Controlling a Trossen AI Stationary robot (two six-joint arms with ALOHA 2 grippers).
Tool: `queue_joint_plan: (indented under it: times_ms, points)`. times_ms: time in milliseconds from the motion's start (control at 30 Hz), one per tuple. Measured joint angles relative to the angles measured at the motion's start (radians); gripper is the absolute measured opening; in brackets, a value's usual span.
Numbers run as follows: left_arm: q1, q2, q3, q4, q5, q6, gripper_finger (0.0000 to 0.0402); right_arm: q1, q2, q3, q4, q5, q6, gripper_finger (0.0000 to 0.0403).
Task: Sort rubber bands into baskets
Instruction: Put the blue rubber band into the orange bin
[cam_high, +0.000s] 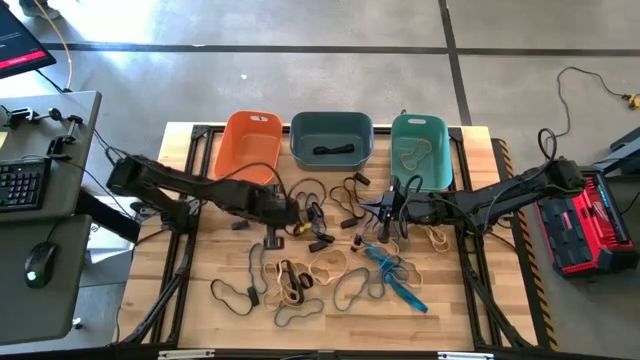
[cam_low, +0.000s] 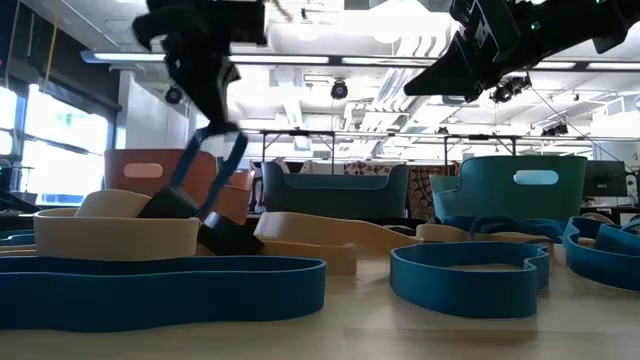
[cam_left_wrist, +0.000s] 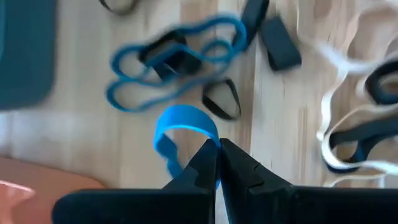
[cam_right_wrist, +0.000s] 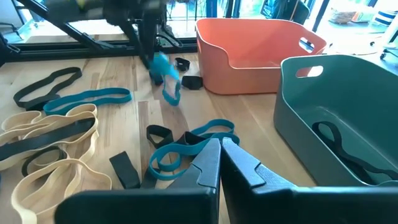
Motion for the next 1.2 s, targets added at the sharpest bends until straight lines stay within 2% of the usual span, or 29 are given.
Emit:
queue_joint_plan:
  times_ms: [167, 267, 500, 933, 1200]
  points:
    - [0.071, -0.124, 0.000, -0.001, -0.005, 0.011, 0.0000, -0.008, 0.000, 0.000, 0.001, 0.000, -0.003, 0.0000]
    - [0.130, -0.201, 0.000, -0.001, -0.043, 0.026, 0.0000, -0.017, 0.000, 0.000, 0.001, 0.000, -0.001, 0.0000]
    - [0.325, -0.291, 0.000, 0.006, -0.062, 0.093, 0.0000, -0.035, 0.000, 0.000, 0.002, 0.000, -0.001, 0.0000]
    - [0.697, -0.241, 0.000, 0.039, -0.075, 0.186, 0.0000, -0.041, 0.000, 0.000, 0.002, 0.000, 0.007, 0.0000]
    - [0.781, -0.125, 0.000, 0.077, -0.042, 0.219, 0.0000, -0.041, 0.000, 0.000, 0.001, 0.000, 0.007, 0.0000]
